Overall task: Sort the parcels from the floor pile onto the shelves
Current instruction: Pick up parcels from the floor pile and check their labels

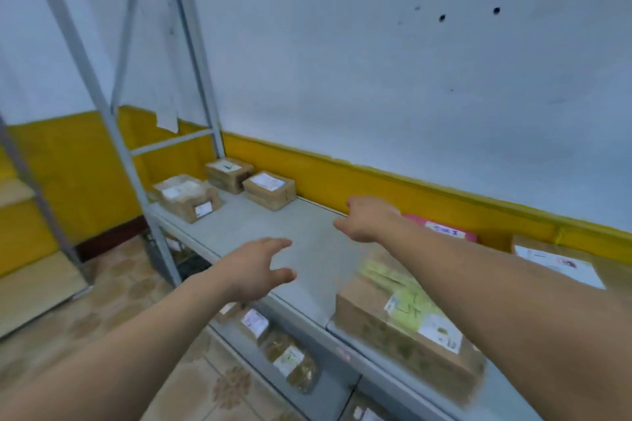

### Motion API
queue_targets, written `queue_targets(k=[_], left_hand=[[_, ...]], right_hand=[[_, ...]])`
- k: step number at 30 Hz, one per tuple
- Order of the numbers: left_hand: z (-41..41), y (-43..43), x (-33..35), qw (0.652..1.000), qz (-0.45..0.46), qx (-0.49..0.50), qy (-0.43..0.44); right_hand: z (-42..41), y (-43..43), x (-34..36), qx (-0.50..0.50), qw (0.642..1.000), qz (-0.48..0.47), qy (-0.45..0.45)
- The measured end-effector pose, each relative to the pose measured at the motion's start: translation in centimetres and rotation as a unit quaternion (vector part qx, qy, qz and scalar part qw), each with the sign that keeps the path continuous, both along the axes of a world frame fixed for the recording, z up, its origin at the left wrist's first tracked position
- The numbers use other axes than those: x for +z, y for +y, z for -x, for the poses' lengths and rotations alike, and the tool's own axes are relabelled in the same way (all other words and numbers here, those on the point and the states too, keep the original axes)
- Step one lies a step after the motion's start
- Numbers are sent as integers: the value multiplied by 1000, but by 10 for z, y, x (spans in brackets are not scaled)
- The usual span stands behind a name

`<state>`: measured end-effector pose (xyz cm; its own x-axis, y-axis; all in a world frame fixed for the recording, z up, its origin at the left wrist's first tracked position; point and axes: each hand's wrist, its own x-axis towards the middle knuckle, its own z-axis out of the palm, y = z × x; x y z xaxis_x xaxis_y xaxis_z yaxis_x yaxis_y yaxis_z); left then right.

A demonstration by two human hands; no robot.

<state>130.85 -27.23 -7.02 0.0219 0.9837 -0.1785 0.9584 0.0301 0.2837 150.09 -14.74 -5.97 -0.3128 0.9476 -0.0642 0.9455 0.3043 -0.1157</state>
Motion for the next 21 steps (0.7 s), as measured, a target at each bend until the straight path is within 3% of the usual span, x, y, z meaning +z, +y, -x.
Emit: queue_targets(k=[10, 21], left_hand=[[216, -74, 15, 991, -20, 128, 33], [398, -15, -8, 969, 13, 245, 2]], right_hand=[[283, -31, 16, 187, 982, 8, 13], [528, 40, -18, 286, 957, 50, 18]])
